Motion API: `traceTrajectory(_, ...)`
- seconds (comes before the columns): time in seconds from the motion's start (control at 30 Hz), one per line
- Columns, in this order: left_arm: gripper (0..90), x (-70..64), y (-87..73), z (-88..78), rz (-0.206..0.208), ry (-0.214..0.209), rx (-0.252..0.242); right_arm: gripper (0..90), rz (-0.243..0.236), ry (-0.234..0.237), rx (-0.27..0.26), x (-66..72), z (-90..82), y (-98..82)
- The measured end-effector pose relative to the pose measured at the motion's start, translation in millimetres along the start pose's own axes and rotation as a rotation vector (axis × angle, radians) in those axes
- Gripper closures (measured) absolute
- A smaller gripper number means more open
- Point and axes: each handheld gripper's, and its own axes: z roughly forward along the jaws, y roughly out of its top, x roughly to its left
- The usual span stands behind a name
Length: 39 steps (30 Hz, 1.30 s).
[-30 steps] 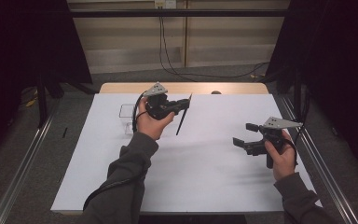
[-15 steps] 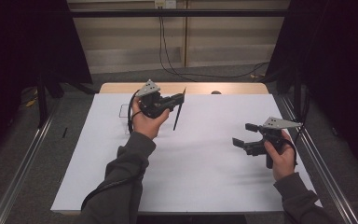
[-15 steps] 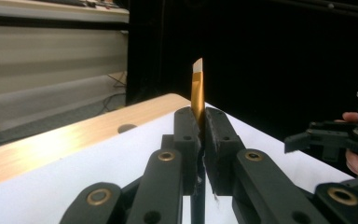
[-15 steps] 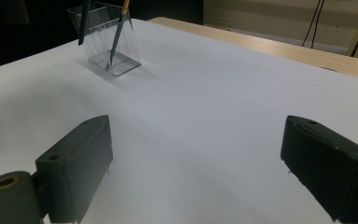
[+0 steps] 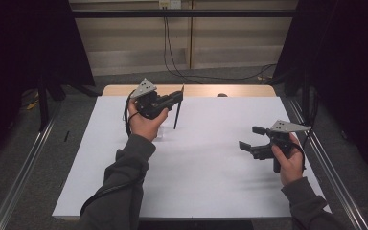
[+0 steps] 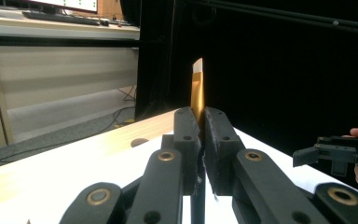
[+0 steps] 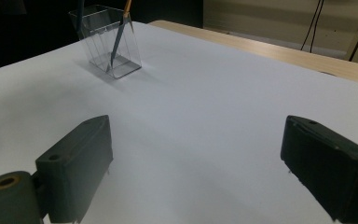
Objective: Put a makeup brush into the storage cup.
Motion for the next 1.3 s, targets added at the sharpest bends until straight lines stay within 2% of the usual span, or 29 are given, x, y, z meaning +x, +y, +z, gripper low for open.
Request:
traceTrajectory(0.07,84.2,0.9,1.2,-1.9,-0.001,0.004,-0.006,8.5,-0.005,0.002,-0.005,0.1,-0.3,0.3)
traceTrajectory(0.1,84.2,2.3,1.8,-3.5,0.015,0.010,-0.001,8.5,-0.006,0.002,-0.005,0.2,-0.6,0.5)
traceTrajectory(0.13,84.2,2.3,1.9,-3.7,-0.003,0.001,-0.012,8.5,-0.005,0.004,-0.008,0.4,-0.6,0.6)
traceTrajectory(0.2,84.2,3.3,2.4,-5.3,-0.011,0.013,-0.025,8.5,-0.006,0.007,-0.009,0.4,-0.6,0.8)
traceTrajectory(0.3,84.2,6.7,3.7,-9.0,0.005,0.023,-0.022,8.5,-0.010,0.010,-0.008,0.6,-0.3,0.5)
traceTrajectory(0.33,84.2,7.4,4.1,-9.7,-0.011,0.024,-0.036,8.5,-0.011,0.010,-0.008,0.6,-0.4,0.5)
traceTrajectory(0.4,84.2,8.8,4.6,-11.1,-0.020,0.030,-0.045,8.5,-0.012,0.013,-0.010,0.6,-0.3,0.7)
traceTrajectory(0.43,84.2,10.6,5.0,-12.6,-0.009,0.035,-0.040,8.5,-0.013,0.015,-0.013,0.6,-0.3,0.8)
traceTrajectory(0.5,84.2,12.1,5.9,-14.4,-0.025,0.034,-0.061,8.5,-0.013,0.017,-0.012,0.7,-0.8,1.0)
traceTrajectory(0.57,84.2,14.2,6.5,-16.3,-0.008,0.045,-0.051,8.5,-0.015,0.017,-0.012,0.7,-0.6,0.9)
traceTrajectory(0.63,84.2,15.5,6.4,-16.8,-0.026,0.050,-0.066,8.5,-0.016,0.016,-0.014,1.0,0.1,0.6)
traceTrajectory(0.67,84.2,16.5,6.5,-17.4,-0.020,0.055,-0.066,8.5,-0.015,0.015,-0.011,1.1,-0.1,0.6)
traceTrajectory(0.83,84.2,21.2,6.5,-21.6,-0.045,0.071,-0.089,8.5,-0.019,0.016,-0.014,1.8,0.3,1.1)
traceTrajectory(0.9,84.2,23.8,6.9,-23.5,-0.033,0.072,-0.084,8.5,-0.020,0.019,-0.010,1.9,0.6,0.8)
traceTrajectory(0.97,84.2,24.7,6.8,-24.0,-0.053,0.073,-0.097,8.5,-0.016,0.016,-0.009,2.0,0.9,0.5)
traceTrajectory(1.13,84.2,28.5,7.4,-27.6,-0.047,0.088,-0.099,8.5,-0.019,0.020,-0.007,1.6,1.3,0.3)
traceTrajectory(1.17,84.2,28.1,7.4,-27.1,-0.067,0.090,-0.120,8.5,-0.018,0.018,-0.007,1.7,1.1,0.3)
traceTrajectory(1.2,84.2,29.8,7.5,-28.7,-0.049,0.090,-0.105,8.5,-0.019,0.020,-0.008,1.5,1.2,0.3)
traceTrajectory(1.3,84.2,32.0,7.4,-30.6,-0.045,0.101,-0.115,8.5,-0.019,0.019,-0.007,1.4,1.2,0.3)
